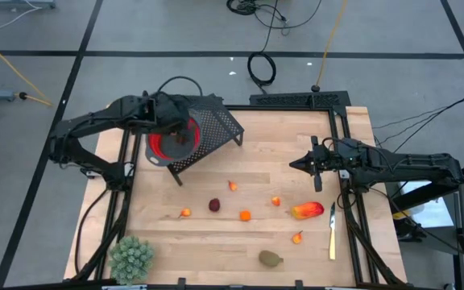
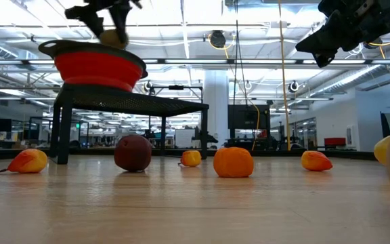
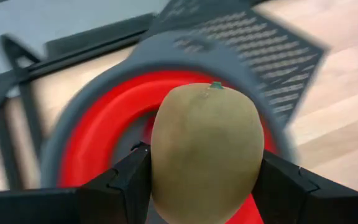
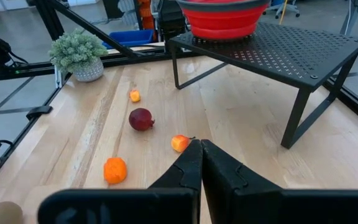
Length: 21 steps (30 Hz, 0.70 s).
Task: Pick & Place Fruit
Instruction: Put the kiwi into the red strainer bowl on the shelf
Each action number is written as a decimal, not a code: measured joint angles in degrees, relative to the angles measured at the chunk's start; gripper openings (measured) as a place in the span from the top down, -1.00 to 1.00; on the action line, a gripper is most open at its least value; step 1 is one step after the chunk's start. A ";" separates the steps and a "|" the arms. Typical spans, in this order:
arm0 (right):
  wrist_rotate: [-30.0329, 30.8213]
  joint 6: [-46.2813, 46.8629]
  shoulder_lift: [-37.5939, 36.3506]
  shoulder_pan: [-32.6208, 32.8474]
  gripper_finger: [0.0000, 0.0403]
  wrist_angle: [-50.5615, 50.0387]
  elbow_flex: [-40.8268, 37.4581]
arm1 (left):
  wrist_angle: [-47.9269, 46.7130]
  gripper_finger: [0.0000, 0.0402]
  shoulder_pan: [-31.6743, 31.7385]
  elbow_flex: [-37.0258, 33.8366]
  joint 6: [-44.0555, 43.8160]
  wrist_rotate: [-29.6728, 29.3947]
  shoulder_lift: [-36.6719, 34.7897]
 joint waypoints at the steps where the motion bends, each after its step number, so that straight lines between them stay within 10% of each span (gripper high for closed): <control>1: 0.00 0.00 0.02 0.00 1.00 -0.02 0.00 | -1.63 -0.11 0.28 0.00 -0.15 0.00 0.02; 21: 0.01 -0.02 0.00 0.00 1.00 -0.06 0.00 | -5.72 -0.11 0.61 -6.86 -1.70 1.26 0.70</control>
